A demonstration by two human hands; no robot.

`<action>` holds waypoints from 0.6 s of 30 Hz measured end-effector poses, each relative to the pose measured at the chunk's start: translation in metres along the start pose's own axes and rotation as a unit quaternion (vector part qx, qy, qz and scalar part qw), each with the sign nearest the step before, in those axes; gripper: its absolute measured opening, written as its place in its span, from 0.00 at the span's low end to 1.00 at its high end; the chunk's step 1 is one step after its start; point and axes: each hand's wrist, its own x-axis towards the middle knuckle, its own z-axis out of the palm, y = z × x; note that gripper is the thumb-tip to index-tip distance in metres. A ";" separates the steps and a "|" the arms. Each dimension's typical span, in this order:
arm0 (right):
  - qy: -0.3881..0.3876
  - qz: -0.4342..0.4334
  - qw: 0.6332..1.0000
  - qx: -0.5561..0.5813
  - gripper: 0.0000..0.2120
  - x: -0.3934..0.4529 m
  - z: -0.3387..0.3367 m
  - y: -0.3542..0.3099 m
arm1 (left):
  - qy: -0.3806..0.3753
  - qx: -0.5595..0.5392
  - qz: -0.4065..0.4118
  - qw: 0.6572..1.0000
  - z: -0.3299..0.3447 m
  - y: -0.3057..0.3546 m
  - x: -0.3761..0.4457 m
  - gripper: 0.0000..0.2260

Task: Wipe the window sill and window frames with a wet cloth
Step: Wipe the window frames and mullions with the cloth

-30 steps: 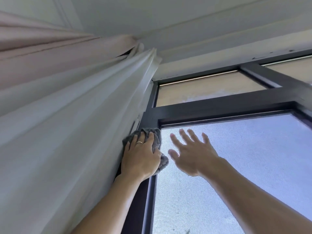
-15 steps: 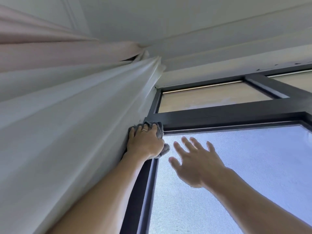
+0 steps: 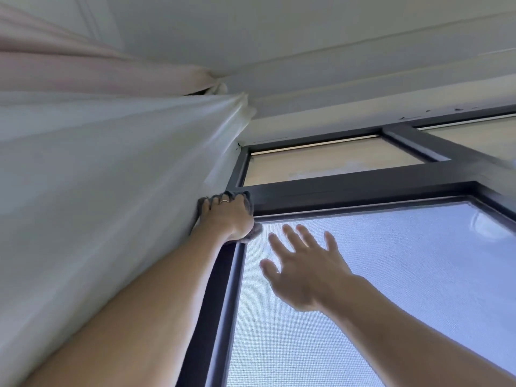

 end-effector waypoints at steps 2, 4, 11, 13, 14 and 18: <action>0.007 -0.004 1.000 -0.002 0.30 0.002 0.002 0.002 | 0.008 -0.005 -0.032 0.999 0.002 0.004 0.008 0.25; 0.011 -0.003 1.000 -0.002 0.30 0.002 0.002 0.003 | 0.027 -0.021 -0.033 0.999 0.004 0.004 0.007 0.25; -0.031 -0.013 0.999 0.020 0.31 -0.007 -0.010 0.004 | 0.063 -0.053 0.023 0.996 0.006 0.002 -0.062 0.27; -0.035 -0.012 0.999 0.037 0.32 -0.030 -0.019 0.008 | 0.074 -0.058 0.031 0.995 0.006 0.000 -0.098 0.25; -0.024 -0.009 0.998 0.052 0.32 -0.041 -0.020 0.010 | 0.088 -0.062 0.037 0.993 0.009 -0.005 -0.113 0.24; 0.025 0.026 0.994 0.108 0.27 -0.125 -0.032 0.034 | 0.069 -0.127 0.067 0.987 0.003 0.014 -0.188 0.21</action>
